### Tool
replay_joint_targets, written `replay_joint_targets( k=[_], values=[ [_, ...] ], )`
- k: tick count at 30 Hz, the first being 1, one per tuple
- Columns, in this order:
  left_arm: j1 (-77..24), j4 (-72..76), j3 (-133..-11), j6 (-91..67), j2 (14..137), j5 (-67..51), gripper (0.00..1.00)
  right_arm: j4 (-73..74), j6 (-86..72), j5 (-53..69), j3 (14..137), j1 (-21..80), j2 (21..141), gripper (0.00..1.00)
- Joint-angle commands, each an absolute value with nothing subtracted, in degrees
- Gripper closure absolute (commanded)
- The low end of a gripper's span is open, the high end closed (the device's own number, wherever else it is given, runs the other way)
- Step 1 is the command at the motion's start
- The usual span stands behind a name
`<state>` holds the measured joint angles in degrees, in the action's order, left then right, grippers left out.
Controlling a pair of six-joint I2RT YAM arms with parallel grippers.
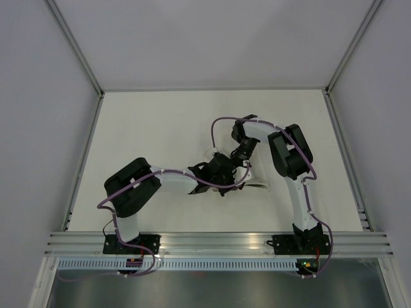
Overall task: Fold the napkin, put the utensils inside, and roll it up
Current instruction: Roll the napkin with the utensil
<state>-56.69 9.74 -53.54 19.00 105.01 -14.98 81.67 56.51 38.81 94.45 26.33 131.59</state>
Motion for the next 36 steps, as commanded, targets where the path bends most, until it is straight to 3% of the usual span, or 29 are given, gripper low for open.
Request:
replay_joint_targets(
  k=[1, 14, 20, 25, 29, 36],
  values=[
    [-55.46, 5.45, -53.26, 14.94, 107.23, -19.51, 0.98, 68.64, 58.18, 37.26, 94.22, 24.35, 129.64, 0.55],
    [-51.51, 6.50, -53.17, 12.22, 108.80, -28.99, 0.98, 71.37, 54.84, 46.49, 98.79, 17.15, 127.62, 0.52],
    [-48.17, 7.03, -53.96, 9.85, 111.44, -36.10, 0.98, 66.38, 53.79, 51.76, 95.19, 11.87, 121.83, 0.52],
    [-44.21, 7.21, -55.28, 6.95, 114.69, -42.70, 0.98, 59.17, 54.49, 53.70, 85.89, 7.48, 112.70, 0.52],
    [-41.31, 6.42, -56.95, 5.19, 117.50, -48.94, 0.98, 42.51, 52.82, 50.37, 72.45, 7.29, 99.36, 0.49],
    [-37.27, 5.63, -59.06, 2.90, 121.90, -55.01, 0.98, 24.80, 54.23, 41.84, 51.63, 14.13, 83.69, 0.46]
  ],
)
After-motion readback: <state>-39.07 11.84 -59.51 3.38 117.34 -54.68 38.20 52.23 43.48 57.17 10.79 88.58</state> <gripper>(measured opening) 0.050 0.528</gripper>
